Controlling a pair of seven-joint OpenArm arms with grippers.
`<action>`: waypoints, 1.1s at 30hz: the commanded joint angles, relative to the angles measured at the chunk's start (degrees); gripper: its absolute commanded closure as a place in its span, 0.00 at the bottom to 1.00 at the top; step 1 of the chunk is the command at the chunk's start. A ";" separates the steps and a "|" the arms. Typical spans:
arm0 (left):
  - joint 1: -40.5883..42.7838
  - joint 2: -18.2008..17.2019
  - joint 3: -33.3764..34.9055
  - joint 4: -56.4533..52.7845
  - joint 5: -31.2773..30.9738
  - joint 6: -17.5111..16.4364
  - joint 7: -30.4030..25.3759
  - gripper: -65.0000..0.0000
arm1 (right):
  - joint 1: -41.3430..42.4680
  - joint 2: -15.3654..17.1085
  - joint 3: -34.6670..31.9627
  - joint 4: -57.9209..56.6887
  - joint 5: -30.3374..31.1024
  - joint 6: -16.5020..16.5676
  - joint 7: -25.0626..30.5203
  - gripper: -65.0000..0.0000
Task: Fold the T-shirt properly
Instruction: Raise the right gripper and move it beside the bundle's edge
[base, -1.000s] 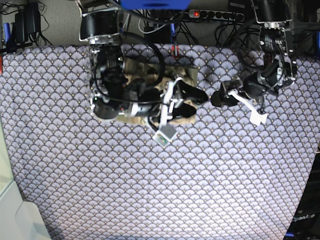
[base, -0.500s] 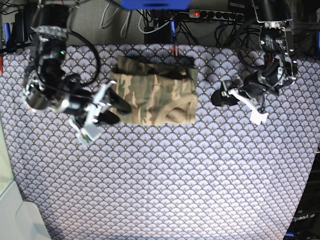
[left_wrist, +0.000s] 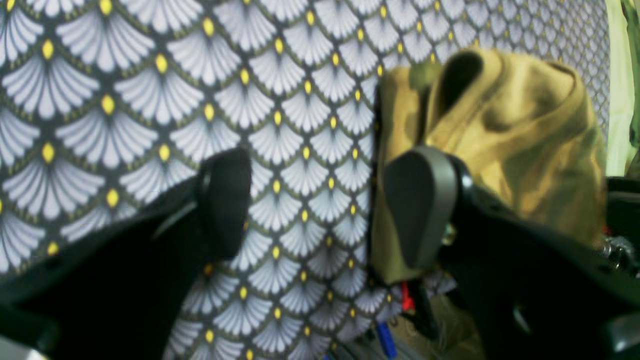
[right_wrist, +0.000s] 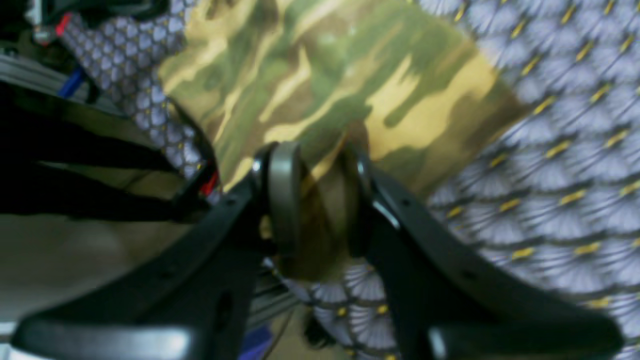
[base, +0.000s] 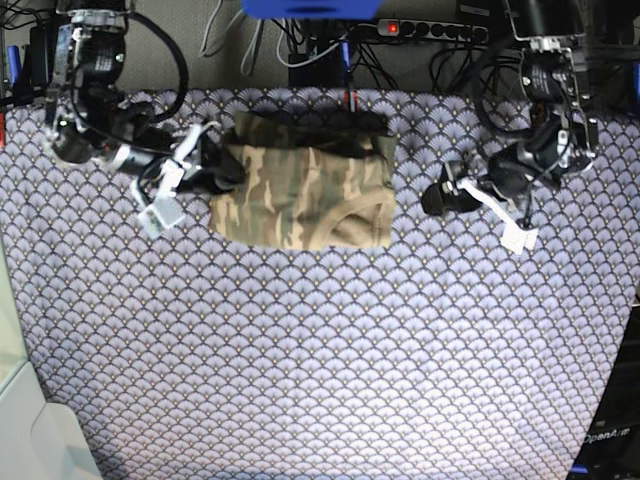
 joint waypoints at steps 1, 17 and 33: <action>-0.54 -0.59 -0.31 1.58 -1.10 -0.31 -0.81 0.33 | 0.48 0.37 0.04 -0.69 0.86 0.19 1.65 0.80; -0.63 -0.59 -12.79 3.60 -0.84 -0.75 5.87 0.33 | -3.66 2.39 -11.56 -5.17 0.86 0.19 13.61 0.80; 1.92 -3.13 -14.03 3.51 -1.02 -0.75 5.61 0.33 | 1.71 5.65 -11.56 6.26 0.94 0.19 12.64 0.80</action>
